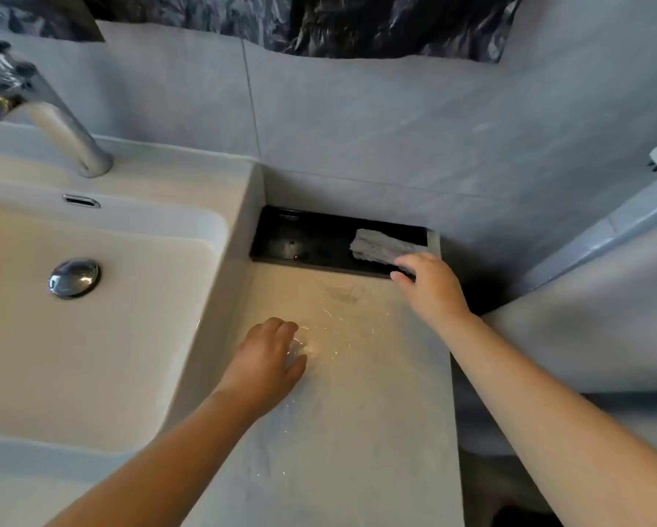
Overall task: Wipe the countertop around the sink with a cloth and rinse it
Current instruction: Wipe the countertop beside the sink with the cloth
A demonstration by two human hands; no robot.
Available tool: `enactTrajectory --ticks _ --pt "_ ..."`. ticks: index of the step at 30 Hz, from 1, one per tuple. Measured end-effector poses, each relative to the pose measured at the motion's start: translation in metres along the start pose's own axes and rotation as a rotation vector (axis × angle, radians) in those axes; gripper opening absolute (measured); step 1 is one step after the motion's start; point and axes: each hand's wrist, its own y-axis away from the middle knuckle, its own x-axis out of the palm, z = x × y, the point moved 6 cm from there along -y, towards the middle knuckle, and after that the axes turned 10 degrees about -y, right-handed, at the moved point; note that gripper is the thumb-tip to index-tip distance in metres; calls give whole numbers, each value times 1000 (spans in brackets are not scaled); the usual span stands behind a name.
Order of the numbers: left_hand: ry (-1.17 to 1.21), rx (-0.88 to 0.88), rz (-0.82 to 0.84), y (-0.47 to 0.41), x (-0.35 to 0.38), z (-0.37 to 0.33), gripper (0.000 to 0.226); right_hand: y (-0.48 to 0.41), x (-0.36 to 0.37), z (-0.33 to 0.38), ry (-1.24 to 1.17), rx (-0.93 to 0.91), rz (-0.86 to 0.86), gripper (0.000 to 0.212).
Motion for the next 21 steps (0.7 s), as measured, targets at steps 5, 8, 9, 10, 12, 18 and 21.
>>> enactTrajectory --ticks 5,8,9,10,12,18,21 --pt "-27 -18 28 -18 22 -9 55 -40 24 -18 17 -59 7 43" --pt "-64 2 1 -25 27 -11 62 -55 39 -21 65 -115 18 43" --pt "-76 4 7 -26 28 -11 63 -59 43 -23 73 -126 17 43" --pt "-83 0 17 -28 31 -9 63 -63 46 -25 81 -129 17 43" --pt "-95 -2 28 -30 36 -6 64 -68 49 -31 124 -146 -1 42" --pt "-116 -34 79 -32 43 -3 69 -81 52 -40 193 -164 -56 46" --pt "-123 -42 88 -30 46 -2 72 -84 53 -38 195 -183 -132 41"
